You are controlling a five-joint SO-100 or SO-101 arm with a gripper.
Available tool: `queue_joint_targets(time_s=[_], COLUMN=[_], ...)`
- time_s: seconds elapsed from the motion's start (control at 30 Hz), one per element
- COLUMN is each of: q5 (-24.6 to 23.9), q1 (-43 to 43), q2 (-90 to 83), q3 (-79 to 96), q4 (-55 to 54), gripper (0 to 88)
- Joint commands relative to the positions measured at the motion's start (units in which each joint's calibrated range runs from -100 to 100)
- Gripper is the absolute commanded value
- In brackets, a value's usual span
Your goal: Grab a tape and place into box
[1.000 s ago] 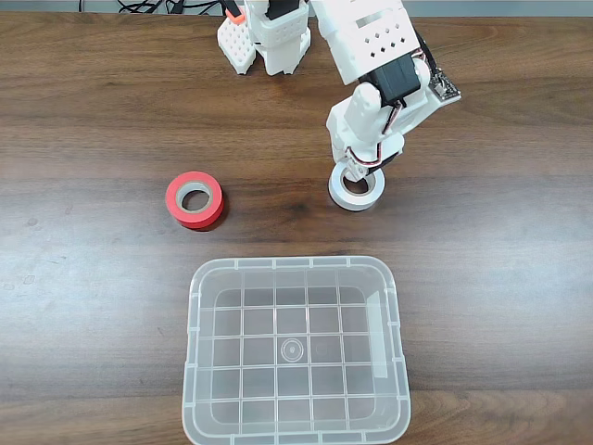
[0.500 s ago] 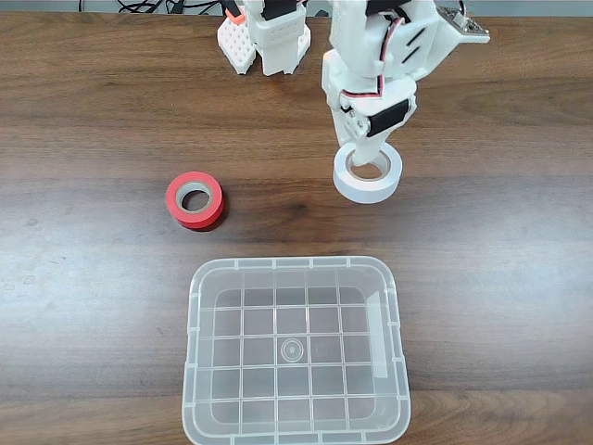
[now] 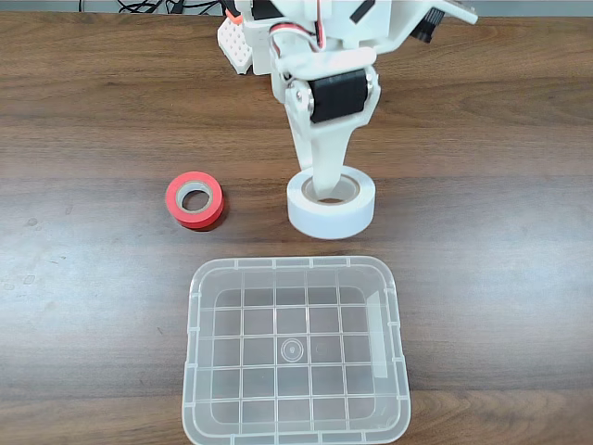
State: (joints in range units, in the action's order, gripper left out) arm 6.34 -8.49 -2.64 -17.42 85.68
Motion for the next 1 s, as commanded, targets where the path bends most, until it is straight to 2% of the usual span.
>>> queue_joint_targets(time_s=[0.0, 0.4, 0.97], q5=[-0.07, -0.07, -0.07], q1=[2.64, 4.98, 5.64], q2=[7.87, 31.68, 44.63], q3=[-15.83, -35.98, -39.92], q4=[-3.06, -8.45, -8.37], gripper=[1.3, 1.3, 4.2])
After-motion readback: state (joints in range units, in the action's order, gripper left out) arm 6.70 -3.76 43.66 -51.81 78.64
